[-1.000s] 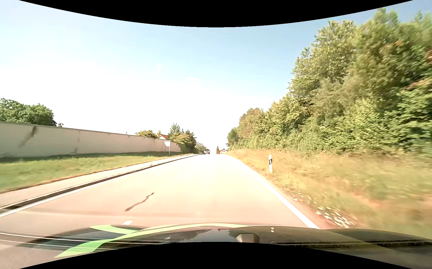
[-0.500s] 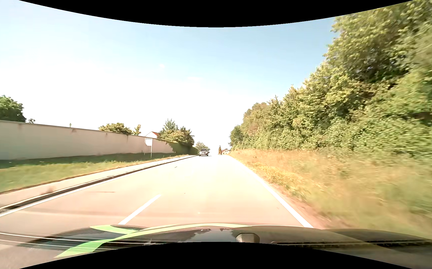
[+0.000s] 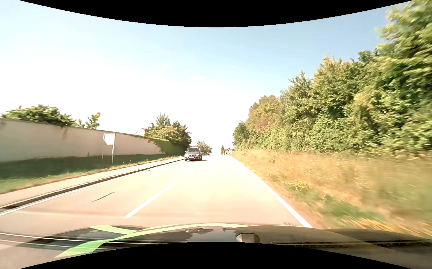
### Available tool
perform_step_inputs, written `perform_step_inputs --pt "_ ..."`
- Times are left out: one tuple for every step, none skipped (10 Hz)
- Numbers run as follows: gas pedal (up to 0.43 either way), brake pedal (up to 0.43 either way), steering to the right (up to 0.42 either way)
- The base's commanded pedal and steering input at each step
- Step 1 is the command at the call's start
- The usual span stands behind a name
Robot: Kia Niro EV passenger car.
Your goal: Follow the waypoints while adhering to traffic rules and regulations
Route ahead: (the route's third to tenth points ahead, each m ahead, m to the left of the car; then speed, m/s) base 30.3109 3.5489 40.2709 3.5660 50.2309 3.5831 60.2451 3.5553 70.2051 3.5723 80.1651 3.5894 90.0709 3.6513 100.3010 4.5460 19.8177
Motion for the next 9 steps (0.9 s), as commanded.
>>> perform_step_inputs --pt "0.189 0.0 -0.008" --pt "0.197 0.0 -0.008" --pt "0.197 0.0 -0.008" --pt "0.189 0.0 -0.008" --pt "0.177 0.0 -0.008" --pt "0.177 0.0 -0.008" --pt "0.177 0.0 -0.008" --pt "0.177 0.0 -0.008" --pt "0.15 0.0 -0.008"
